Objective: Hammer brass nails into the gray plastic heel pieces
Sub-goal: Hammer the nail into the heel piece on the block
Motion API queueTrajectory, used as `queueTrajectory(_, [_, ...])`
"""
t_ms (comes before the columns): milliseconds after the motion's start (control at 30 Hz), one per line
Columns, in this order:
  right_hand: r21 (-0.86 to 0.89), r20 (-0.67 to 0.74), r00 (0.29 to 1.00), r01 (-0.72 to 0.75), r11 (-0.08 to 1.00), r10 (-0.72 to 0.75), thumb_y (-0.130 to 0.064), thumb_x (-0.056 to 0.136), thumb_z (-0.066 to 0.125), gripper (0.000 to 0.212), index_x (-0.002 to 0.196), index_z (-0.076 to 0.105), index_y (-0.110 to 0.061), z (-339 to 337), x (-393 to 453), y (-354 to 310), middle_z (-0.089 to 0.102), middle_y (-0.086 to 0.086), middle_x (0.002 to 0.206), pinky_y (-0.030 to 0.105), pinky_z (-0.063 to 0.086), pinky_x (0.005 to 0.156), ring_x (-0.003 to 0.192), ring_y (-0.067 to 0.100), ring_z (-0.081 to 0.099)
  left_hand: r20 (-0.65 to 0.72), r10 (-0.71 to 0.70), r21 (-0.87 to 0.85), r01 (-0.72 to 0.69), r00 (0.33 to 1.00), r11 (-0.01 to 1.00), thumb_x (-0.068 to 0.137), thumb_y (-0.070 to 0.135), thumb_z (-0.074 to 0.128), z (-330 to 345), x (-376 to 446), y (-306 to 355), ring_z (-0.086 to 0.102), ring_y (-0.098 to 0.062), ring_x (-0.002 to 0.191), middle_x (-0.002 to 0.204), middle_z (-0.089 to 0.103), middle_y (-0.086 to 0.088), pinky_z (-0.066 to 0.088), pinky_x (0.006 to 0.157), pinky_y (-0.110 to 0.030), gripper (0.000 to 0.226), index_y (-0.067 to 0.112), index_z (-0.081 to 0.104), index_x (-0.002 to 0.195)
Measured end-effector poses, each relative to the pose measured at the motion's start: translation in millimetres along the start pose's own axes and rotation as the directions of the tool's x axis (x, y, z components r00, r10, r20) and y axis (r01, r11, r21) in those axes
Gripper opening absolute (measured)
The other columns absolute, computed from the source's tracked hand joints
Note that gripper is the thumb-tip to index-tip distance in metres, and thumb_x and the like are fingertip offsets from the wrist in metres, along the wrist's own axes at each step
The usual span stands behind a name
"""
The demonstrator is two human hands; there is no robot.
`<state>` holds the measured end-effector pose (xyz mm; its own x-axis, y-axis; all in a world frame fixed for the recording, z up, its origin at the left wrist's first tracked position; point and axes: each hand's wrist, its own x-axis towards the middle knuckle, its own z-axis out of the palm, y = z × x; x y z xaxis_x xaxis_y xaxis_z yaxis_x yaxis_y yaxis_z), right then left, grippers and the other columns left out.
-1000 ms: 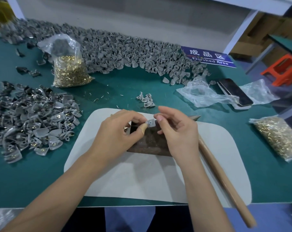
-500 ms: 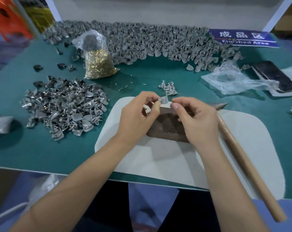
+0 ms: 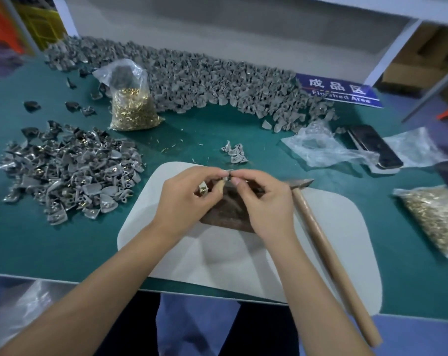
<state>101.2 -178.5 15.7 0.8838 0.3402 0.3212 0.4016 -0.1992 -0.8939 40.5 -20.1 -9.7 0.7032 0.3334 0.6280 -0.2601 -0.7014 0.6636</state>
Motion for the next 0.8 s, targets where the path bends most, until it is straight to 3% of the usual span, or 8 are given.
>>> queueTrajectory(133, [-0.033,-0.013,1.0,0.012,0.999,-0.013,-0.009,0.092,0.074,0.016,0.099,0.081,-0.021,-0.6,1.3,-2.3,0.078,-0.012,0.097,0.03,0.055,0.093,0.099,0.011,0.072,0.027,-0.006,-0.045,0.008,1.0,0.999,0.089,0.017,0.074,-1.3,1.5,4.1,0.071,-0.009,0.093,0.102,0.075,0.009,0.057,0.085,-0.03,0.016,0.017,0.077,0.104])
queueTrajectory(333, [-0.148,-0.04,0.994,0.095,0.984,-0.102,-0.008,0.091,0.075,0.012,0.097,0.081,-0.016,2.6,-0.2,2.3,0.075,-0.009,0.095,0.02,0.051,0.087,0.095,0.01,0.07,0.083,-0.04,-0.116,0.05,0.996,0.992,0.089,0.018,0.075,-3.5,0.9,2.1,0.068,0.003,0.093,0.099,0.074,0.018,0.044,0.082,-0.008,0.014,0.021,0.076,0.103])
queueTrajectory(700, [-0.12,-0.04,0.999,0.025,0.992,-0.03,-0.002,0.087,0.078,0.015,0.095,0.082,-0.014,-1.6,-0.9,-6.1,0.073,-0.005,0.091,0.016,0.049,0.084,0.088,0.004,0.068,0.118,-0.029,-0.144,0.046,0.993,0.989,0.089,0.012,0.076,-4.5,1.5,2.4,0.069,0.002,0.094,0.099,0.074,0.015,0.05,0.085,-0.014,0.015,0.018,0.076,0.103])
queueTrajectory(800, [-0.072,-0.053,0.999,0.008,0.997,-0.012,-0.003,0.087,0.079,0.014,0.094,0.082,-0.015,-1.9,-1.5,-4.9,0.073,-0.005,0.091,0.017,0.049,0.084,0.088,0.004,0.068,0.143,-0.041,-0.207,0.071,0.989,0.976,0.09,0.012,0.076,-4.8,2.8,2.4,0.07,0.003,0.093,0.1,0.073,0.023,0.05,0.085,-0.013,0.019,0.025,0.074,0.104])
